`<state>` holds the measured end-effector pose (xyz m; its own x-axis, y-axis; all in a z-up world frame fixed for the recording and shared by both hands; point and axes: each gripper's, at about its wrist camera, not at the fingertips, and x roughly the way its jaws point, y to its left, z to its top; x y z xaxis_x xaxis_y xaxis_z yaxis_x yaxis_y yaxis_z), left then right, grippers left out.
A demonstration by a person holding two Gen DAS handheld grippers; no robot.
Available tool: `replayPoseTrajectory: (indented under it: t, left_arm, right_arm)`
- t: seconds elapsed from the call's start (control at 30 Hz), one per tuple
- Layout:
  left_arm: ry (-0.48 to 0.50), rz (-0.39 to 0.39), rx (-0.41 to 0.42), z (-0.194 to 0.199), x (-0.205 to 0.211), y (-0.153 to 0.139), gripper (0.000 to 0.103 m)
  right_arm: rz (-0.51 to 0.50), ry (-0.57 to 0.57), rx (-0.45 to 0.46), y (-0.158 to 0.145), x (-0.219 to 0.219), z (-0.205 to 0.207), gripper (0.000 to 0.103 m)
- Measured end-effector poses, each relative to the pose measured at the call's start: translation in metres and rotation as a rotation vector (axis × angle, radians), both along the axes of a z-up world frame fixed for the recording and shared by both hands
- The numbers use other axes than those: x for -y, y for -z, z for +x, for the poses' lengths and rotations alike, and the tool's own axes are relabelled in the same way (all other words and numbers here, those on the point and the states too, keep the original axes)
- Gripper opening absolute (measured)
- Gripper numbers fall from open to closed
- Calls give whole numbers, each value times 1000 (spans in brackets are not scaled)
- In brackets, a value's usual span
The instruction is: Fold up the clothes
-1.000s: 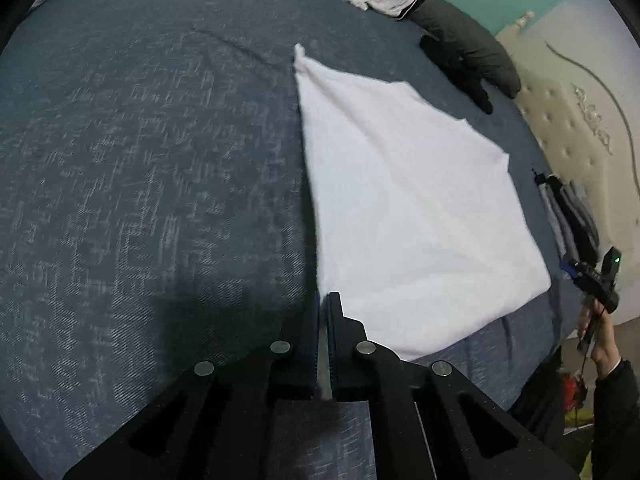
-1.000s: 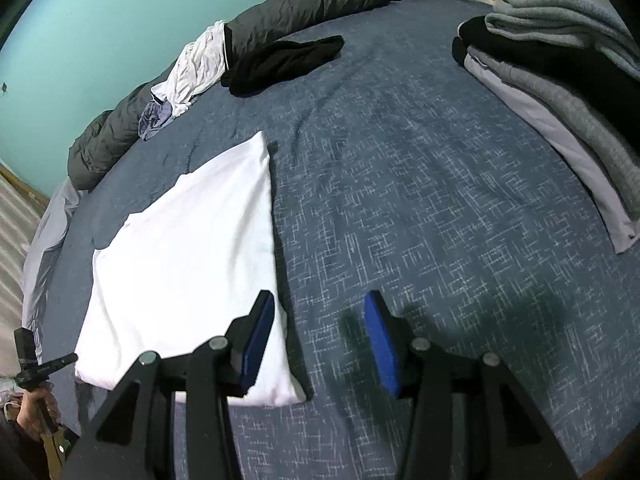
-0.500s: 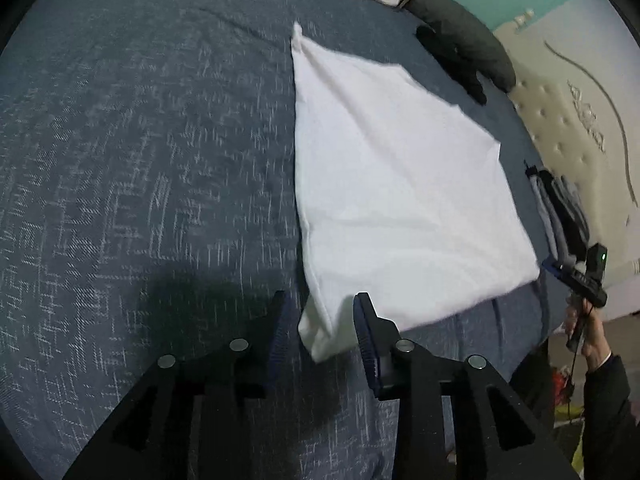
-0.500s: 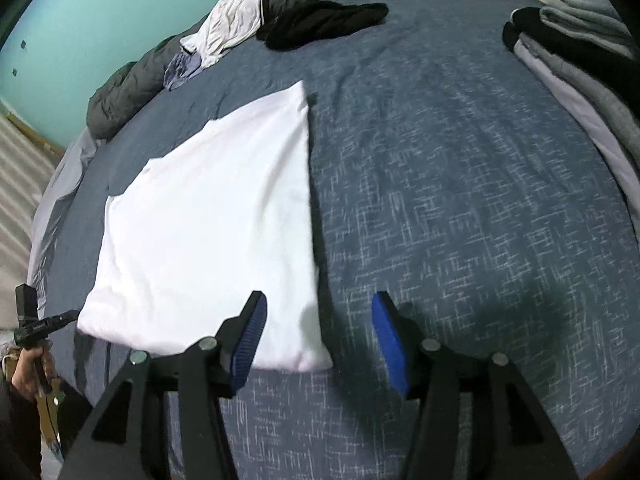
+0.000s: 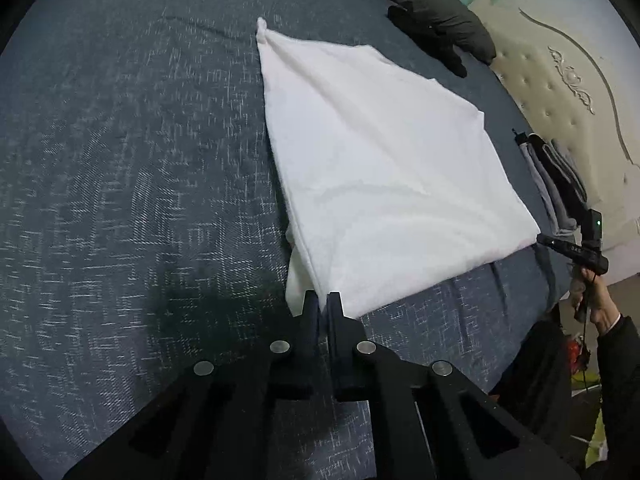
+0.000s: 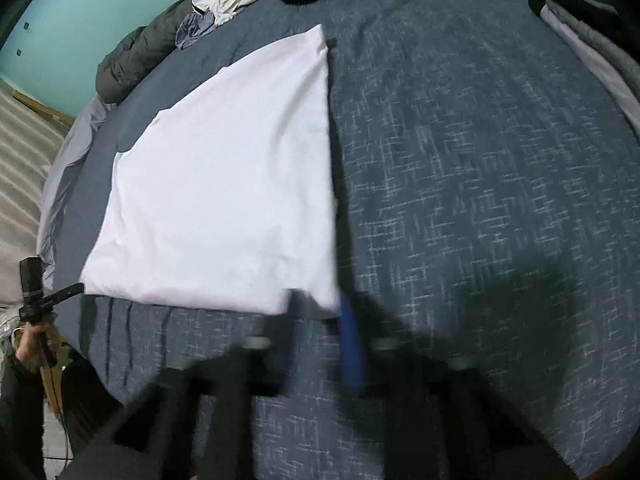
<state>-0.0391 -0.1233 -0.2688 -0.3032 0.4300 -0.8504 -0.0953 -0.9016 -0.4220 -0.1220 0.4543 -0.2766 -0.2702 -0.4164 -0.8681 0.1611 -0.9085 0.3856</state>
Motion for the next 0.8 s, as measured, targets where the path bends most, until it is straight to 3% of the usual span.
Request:
replayPoseTrajectory:
  t: [0.2,0.47,0.57,0.6,0.67,0.73,0.8]
  left_arm:
    - [20,-37,20,6,-3,4,4]
    - [-11,-7,76,1,-4,32,4]
    - [-25,16,78,-1,-1,30,7]
    - [-36,20,74,-3,2,28,13]
    - [-63,23,63,-9,10,22,25]
    - [-99,25,38,-19,19,16,28]
    - [-141,26,17,-35,26,12,29]
  right_arm:
    - [46,-26,-20,-11,-5,1,3]
    - [60,8,26,19,-3,1,3]
    - [28,6,32,20,-4,-2,4]
    - [22,3,34,20,-5,-4,5]
    - [11,14,22,15,-8,-8,14]
    - [-3,49,-11,8,-14,-13,37]
    - [-39,79,-47,2,-18,-21,41]
